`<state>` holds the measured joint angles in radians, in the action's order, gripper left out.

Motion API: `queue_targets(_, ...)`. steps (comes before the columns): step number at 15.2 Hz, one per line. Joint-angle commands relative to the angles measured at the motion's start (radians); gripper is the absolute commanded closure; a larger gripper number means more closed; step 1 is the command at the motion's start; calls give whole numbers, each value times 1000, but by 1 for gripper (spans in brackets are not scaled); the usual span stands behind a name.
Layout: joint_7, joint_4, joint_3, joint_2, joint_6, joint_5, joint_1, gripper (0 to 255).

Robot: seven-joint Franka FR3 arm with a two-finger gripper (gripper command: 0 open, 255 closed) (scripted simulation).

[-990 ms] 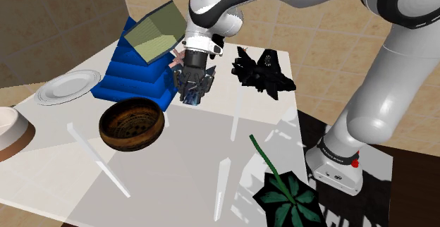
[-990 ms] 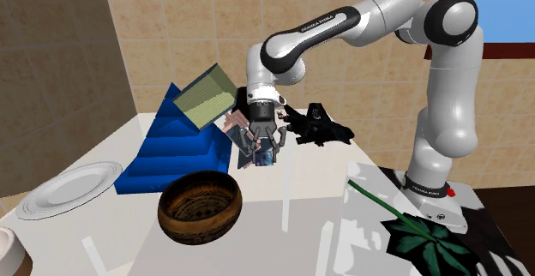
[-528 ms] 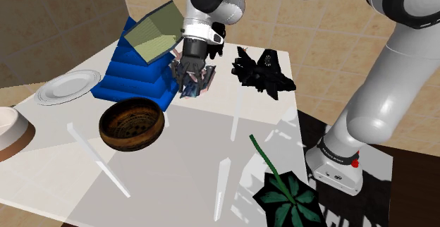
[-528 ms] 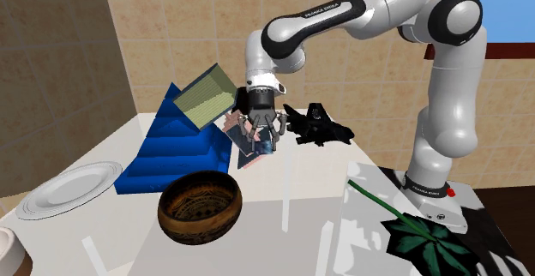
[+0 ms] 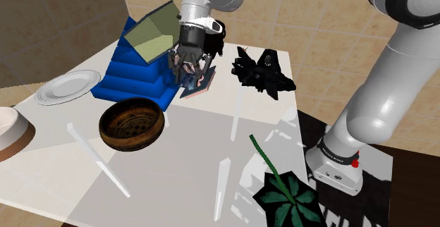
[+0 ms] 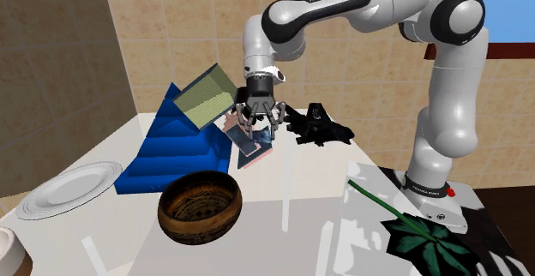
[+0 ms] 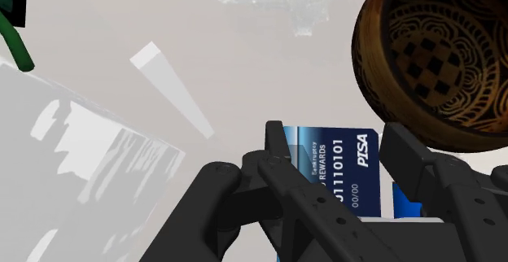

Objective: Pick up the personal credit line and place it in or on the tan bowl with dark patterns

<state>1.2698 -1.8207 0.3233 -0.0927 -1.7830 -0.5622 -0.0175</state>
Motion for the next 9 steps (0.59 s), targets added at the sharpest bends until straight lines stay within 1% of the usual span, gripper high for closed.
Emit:
queue_targets(1,35,49,13,-38,-5,11,-18,255)
queue_targets(5,133,200,43,-157,-21,52,-76,255)
queue_targets(9,233,386,61,-294,-15,108,-146,255)
